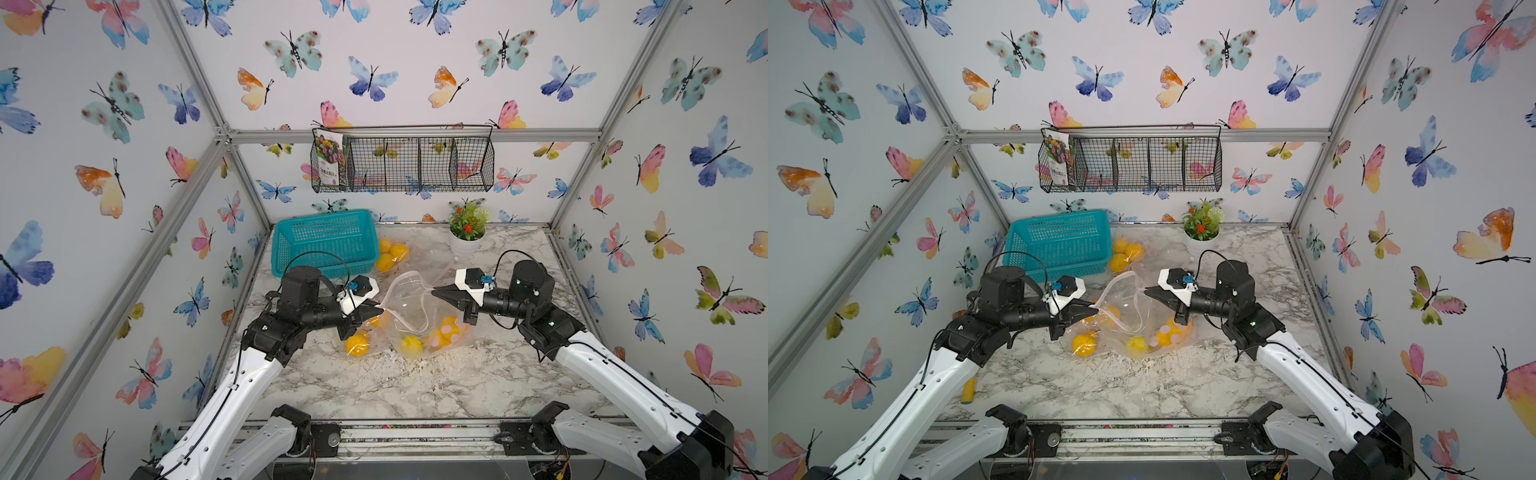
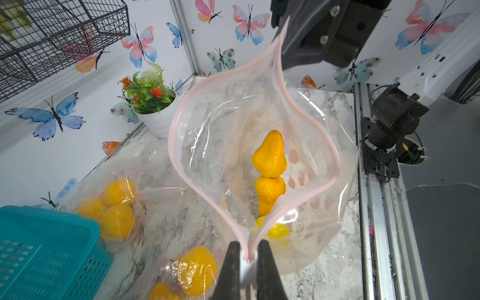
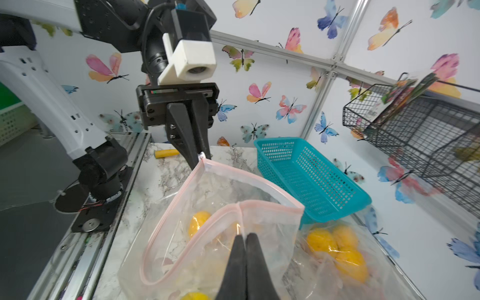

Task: Open the zip-top bag and take out the pear
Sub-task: Open the zipper of the food storage bag at the center of the board.

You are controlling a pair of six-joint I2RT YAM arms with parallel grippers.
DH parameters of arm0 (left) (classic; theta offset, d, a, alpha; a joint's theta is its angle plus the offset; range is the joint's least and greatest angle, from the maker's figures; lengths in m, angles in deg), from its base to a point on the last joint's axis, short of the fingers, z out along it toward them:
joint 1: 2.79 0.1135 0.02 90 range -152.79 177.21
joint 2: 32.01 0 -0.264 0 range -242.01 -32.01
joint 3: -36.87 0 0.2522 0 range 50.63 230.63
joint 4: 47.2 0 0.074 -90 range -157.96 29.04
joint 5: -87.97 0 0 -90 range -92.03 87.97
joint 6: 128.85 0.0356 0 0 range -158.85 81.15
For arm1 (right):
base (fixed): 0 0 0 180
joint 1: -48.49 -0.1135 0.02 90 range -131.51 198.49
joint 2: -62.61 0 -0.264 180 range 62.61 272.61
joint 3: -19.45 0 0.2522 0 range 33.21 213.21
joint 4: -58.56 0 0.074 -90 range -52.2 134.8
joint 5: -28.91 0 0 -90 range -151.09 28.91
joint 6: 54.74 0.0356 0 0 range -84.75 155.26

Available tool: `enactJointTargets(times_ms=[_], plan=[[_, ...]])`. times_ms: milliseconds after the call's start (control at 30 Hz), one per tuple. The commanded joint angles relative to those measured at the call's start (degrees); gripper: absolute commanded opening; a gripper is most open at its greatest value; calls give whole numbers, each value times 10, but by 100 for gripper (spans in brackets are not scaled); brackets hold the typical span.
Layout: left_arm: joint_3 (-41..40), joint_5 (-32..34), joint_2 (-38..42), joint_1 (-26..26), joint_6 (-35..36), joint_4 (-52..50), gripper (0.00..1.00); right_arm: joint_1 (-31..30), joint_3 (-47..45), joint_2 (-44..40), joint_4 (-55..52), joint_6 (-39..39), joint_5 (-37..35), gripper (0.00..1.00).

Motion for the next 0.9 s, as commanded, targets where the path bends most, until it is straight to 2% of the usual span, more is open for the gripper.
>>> enactJointTargets(times_ms=[0, 200, 333, 433, 567, 867], plan=[[17, -20, -8, 1, -5, 5, 18, -7, -5, 4, 21, 8, 43, 3], [90, 50, -23, 0, -18, -13, 44, -7, -13, -10, -10, -18, 45, 3], [137, 32, -69, 1, -7, -29, 55, -7, -12, -10, -12, -19, 66, 3], [169, -14, -121, -1, 22, -71, 62, -7, -10, -10, -14, -19, 60, 3], [173, -20, -163, -17, 59, -103, 64, -7, -6, -16, -20, -22, 54, 3], [116, -57, -167, -22, 95, -85, 63, -7, 0, -26, -34, -28, 45, 3]])
